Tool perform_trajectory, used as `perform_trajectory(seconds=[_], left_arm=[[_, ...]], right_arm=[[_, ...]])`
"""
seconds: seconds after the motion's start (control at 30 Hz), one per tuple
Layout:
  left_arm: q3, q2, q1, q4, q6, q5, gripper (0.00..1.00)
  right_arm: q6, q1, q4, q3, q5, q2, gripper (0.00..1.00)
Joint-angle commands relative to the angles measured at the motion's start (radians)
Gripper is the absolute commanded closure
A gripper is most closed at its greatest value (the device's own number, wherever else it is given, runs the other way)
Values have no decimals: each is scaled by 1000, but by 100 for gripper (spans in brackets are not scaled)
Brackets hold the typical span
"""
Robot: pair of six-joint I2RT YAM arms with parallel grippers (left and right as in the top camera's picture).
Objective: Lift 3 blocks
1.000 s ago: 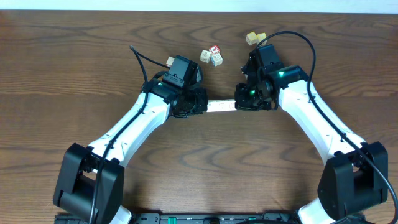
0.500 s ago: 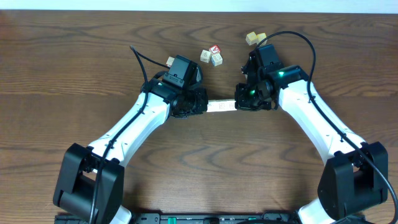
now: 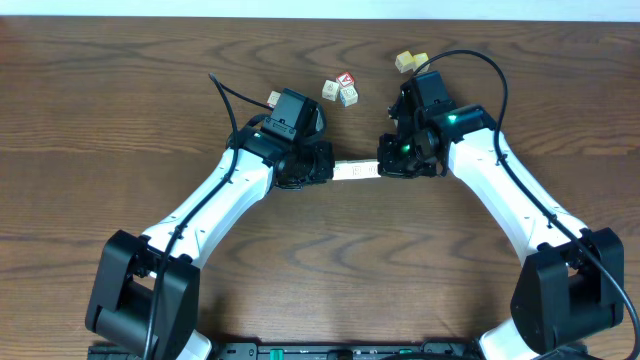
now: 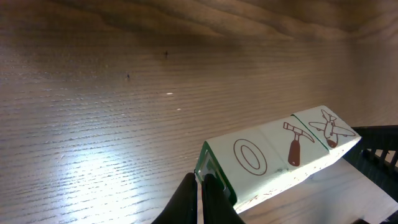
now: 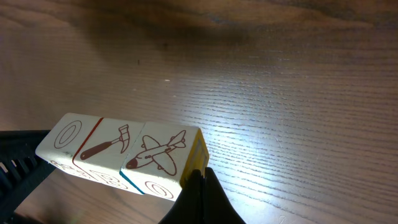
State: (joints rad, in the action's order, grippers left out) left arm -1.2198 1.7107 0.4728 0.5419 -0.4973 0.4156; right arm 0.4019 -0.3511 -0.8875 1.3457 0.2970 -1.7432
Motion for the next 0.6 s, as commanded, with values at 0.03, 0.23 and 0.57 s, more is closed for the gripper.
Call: perform_trajectory(seconds=[0.03,0.23,0.57], left_arm=[[-8,-16,35,-27,1,135,93],[-8,-10,37,-27,1,135,93],[-8,20,68,-74,-6,134,93]], right_arm=[[13,-56,23,36,185,23,99],[13,-57,31,31,186,23,99],[13,-57,44,19,186,23,99]])
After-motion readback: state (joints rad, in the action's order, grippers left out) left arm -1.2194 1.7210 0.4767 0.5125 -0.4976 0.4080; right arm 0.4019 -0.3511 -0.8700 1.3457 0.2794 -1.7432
